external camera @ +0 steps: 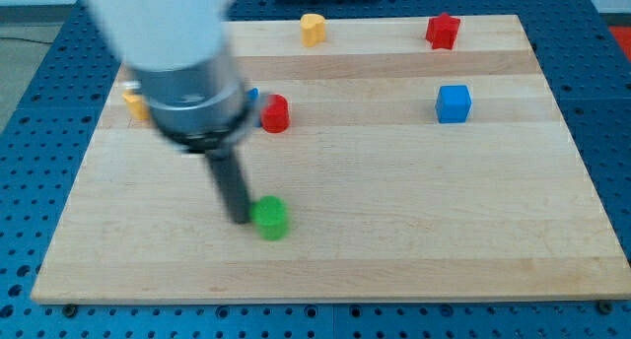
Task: Place the red circle below the blue triangle
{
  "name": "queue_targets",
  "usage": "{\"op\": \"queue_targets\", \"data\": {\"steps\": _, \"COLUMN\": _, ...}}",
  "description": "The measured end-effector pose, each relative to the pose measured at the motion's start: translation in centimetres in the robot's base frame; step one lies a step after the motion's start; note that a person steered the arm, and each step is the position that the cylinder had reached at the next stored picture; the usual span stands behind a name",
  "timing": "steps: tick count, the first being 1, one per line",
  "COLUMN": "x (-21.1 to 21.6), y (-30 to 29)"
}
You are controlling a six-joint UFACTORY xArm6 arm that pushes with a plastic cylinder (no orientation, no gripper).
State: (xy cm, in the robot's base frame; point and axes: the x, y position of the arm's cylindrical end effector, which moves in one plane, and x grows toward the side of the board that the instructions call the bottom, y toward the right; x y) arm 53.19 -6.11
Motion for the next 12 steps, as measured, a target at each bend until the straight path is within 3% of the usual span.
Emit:
{"op": "queue_targets", "data": {"steps": 1, "x": 0.4, "y": 5.8}}
{"op": "queue_targets", "data": {"steps": 2, "x": 2.0, "y": 3.6}}
{"op": "queue_targets", "data": {"steps": 3, "x": 1.6, "y": 14.0}}
{"op": "queue_targets", "data": {"steps": 4, "x": 1.8, "y": 17.9}}
{"op": "queue_targets", "data": {"steps": 5, "x": -1.2, "y": 15.0}}
{"op": "queue_targets", "data": {"steps": 7, "x": -14.1, "y": 7.0}}
{"op": "queue_targets", "data": {"steps": 12, "x": -16.6, "y": 4.7}}
